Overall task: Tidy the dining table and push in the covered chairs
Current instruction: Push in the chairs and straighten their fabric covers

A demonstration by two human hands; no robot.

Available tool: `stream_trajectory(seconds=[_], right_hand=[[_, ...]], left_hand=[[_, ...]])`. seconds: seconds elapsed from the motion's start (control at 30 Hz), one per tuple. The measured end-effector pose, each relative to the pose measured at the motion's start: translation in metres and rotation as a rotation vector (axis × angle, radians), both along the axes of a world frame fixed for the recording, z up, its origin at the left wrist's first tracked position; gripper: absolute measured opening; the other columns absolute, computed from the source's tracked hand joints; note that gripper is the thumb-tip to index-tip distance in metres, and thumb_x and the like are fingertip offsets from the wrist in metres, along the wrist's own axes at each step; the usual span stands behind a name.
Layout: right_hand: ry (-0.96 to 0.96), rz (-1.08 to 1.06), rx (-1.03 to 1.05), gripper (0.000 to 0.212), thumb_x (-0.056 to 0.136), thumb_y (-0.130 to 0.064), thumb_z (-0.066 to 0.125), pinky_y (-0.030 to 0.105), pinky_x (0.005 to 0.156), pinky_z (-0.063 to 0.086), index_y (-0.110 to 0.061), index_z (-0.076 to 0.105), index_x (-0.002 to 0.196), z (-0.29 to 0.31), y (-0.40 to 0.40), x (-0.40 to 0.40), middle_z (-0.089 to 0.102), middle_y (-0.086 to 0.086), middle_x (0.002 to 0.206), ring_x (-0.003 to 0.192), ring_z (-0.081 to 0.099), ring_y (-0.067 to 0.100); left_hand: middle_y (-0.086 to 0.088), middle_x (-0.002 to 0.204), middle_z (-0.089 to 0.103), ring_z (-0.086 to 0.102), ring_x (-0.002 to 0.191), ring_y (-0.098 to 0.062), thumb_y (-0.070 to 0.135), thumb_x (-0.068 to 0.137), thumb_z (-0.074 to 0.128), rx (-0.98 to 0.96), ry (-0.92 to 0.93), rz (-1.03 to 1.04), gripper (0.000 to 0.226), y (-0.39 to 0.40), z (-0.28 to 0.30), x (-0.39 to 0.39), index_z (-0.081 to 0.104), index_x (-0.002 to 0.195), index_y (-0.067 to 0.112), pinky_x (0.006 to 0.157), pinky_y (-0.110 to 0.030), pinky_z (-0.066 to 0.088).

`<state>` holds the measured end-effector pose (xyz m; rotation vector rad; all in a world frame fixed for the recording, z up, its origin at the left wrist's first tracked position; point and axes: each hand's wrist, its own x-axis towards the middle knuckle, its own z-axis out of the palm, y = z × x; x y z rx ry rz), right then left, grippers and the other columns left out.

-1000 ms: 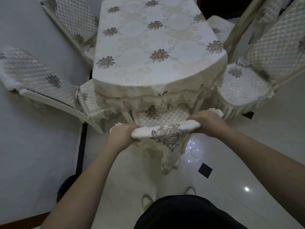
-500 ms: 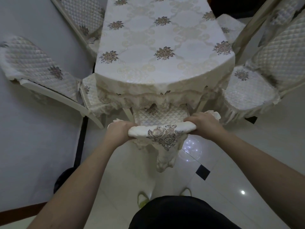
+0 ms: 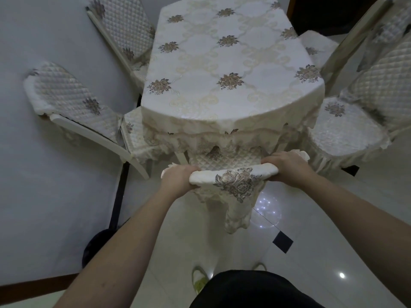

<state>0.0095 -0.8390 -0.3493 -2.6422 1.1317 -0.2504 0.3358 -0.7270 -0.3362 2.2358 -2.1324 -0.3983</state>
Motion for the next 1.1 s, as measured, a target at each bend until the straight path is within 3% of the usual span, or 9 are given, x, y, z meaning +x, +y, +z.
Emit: stream_trajectory(seconds=[0.07, 0.27, 0.47, 0.6, 0.87, 1.0, 1.1], right_hand=[[0.021, -0.021, 0.024, 0.039, 0.061, -0.038, 0.084, 0.034, 0.065, 0.043, -0.028, 0.069, 0.095, 0.001, 0.001, 0.003, 0.069, -0.005, 0.084, 0.08, 0.063, 0.023], [0.136, -0.06, 0.038, 0.043, 0.068, -0.047, 0.077, 0.03, 0.069, 0.033, -0.031, 0.063, 0.104, 0.001, 0.001, 0.008, 0.064, -0.004, 0.097, 0.092, 0.059, 0.021], [0.158, -0.064, 0.055, 0.041, 0.069, -0.046, 0.076, 0.032, 0.071, 0.033, -0.029, 0.064, 0.105, 0.009, 0.004, 0.008, 0.066, -0.003, 0.099, 0.094, 0.06, 0.022], [0.175, -0.064, 0.064, 0.042, 0.073, -0.049, 0.072, 0.035, 0.079, 0.036, -0.028, 0.062, 0.109, 0.007, 0.011, 0.01, 0.063, -0.002, 0.102, 0.099, 0.057, 0.023], [0.038, -0.071, 0.005, 0.038, 0.059, -0.043, 0.082, 0.035, 0.066, 0.04, -0.028, 0.068, 0.09, -0.006, 0.009, 0.002, 0.066, -0.002, 0.079, 0.074, 0.063, 0.025], [0.044, -0.051, 0.025, 0.034, 0.058, -0.043, 0.08, 0.034, 0.066, 0.045, -0.031, 0.07, 0.088, -0.003, 0.004, 0.0, 0.069, -0.006, 0.077, 0.072, 0.064, 0.021], [0.052, -0.047, 0.035, 0.03, 0.061, -0.041, 0.079, 0.032, 0.067, 0.044, -0.031, 0.071, 0.088, 0.003, 0.0, -0.003, 0.069, -0.005, 0.076, 0.072, 0.064, 0.02]], left_hand=[[0.004, 0.086, 0.069, 0.064, 0.082, -0.017, 0.035, 0.073, 0.077, 0.035, 0.029, 0.006, 0.021, -0.002, 0.003, 0.0, 0.069, 0.09, 0.028, 0.063, -0.029, 0.04], [0.006, 0.093, 0.071, 0.065, 0.087, -0.016, 0.04, 0.068, 0.078, 0.087, 0.036, -0.002, 0.032, -0.006, 0.002, 0.001, 0.066, 0.097, 0.033, 0.071, -0.031, 0.049], [0.008, 0.09, 0.07, 0.064, 0.085, -0.013, 0.041, 0.07, 0.077, 0.064, 0.012, 0.015, 0.029, -0.005, 0.003, -0.002, 0.067, 0.096, 0.034, 0.062, -0.026, 0.036], [0.011, 0.09, 0.07, 0.064, 0.083, -0.01, 0.044, 0.072, 0.073, 0.089, -0.025, 0.029, 0.027, -0.005, 0.002, 0.0, 0.069, 0.097, 0.035, 0.061, -0.025, 0.037], [0.009, 0.096, 0.069, 0.066, 0.09, -0.014, 0.042, 0.075, 0.072, 0.102, -0.119, 0.026, 0.025, -0.009, 0.002, -0.004, 0.068, 0.099, 0.038, 0.052, -0.02, 0.032], [0.012, 0.085, 0.06, 0.057, 0.081, -0.01, 0.04, 0.077, 0.071, 0.102, -0.112, 0.031, 0.021, -0.01, 0.004, -0.009, 0.066, 0.097, 0.039, 0.054, -0.019, 0.029], [0.011, 0.086, 0.066, 0.059, 0.081, -0.01, 0.041, 0.076, 0.071, 0.098, -0.119, 0.025, 0.016, -0.012, 0.003, -0.015, 0.068, 0.091, 0.036, 0.053, -0.025, 0.028]])
